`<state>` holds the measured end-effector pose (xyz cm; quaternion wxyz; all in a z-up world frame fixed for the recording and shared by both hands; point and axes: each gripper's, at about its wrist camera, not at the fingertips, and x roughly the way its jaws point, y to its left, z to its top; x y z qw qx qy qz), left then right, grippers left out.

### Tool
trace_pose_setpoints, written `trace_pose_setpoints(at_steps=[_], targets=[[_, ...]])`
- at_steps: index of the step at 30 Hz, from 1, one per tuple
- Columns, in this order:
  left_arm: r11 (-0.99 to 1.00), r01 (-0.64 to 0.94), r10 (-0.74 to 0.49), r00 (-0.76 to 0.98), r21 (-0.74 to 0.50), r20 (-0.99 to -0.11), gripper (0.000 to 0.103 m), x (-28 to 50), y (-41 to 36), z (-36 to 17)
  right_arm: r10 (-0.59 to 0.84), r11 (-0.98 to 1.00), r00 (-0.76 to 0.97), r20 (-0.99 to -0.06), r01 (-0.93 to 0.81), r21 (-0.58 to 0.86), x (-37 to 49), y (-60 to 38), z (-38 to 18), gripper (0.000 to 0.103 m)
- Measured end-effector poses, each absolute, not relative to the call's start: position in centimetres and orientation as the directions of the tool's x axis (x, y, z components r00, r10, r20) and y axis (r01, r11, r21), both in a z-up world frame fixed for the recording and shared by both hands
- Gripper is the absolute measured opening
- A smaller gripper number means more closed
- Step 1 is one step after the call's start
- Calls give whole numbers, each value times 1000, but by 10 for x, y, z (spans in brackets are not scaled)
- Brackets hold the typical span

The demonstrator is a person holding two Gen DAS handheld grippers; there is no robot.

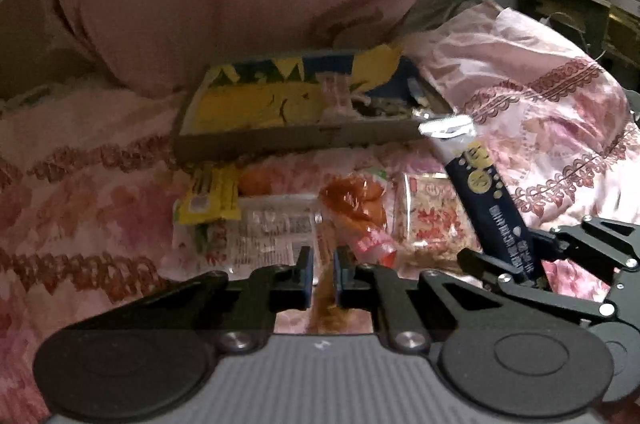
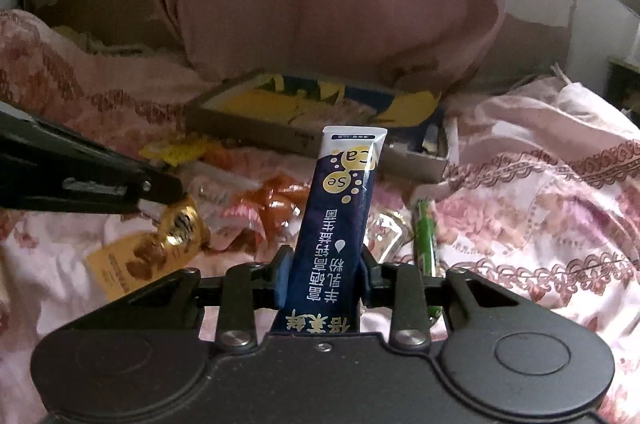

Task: Organize snacks
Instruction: 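Lift the gold pouch with the left gripper while the right gripper holds the tube up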

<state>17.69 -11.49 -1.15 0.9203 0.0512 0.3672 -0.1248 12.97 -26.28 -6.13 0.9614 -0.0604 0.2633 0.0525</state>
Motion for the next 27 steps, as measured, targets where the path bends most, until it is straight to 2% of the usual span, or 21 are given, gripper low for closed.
trace_pose_setpoints(at_steps=[7,9,11,17,20,23,27], targets=[[969,239,-202,619,-64,-759,14,174,-97,-46,70,988,852,-518,-130,-82,128,-263,-62,35],[962,266,-222,615,-66,-756,39,169,-96,-50,67,989,854,-516,-126,-78,129,-263,-61,35],[956,290,-222,620,-43,-752,52,167,-100,-54,63,991,854,-517,-114,-68,130,-264,-61,35],[925,377,-268,565,-45,-781,69,177,-119,-69,52,995,848,-528,-90,-47,133,-270,-62,35],[915,402,-256,555,-14,-791,69,184,-130,-76,47,996,846,-531,-84,-44,134,-271,-63,35],[910,413,-231,552,22,-801,56,190,-135,-79,44,996,843,-536,-77,-39,137,-273,-64,35],[908,418,-238,544,14,-804,49,191,-130,-75,43,997,838,-544,-68,-26,139,-275,-65,35]])
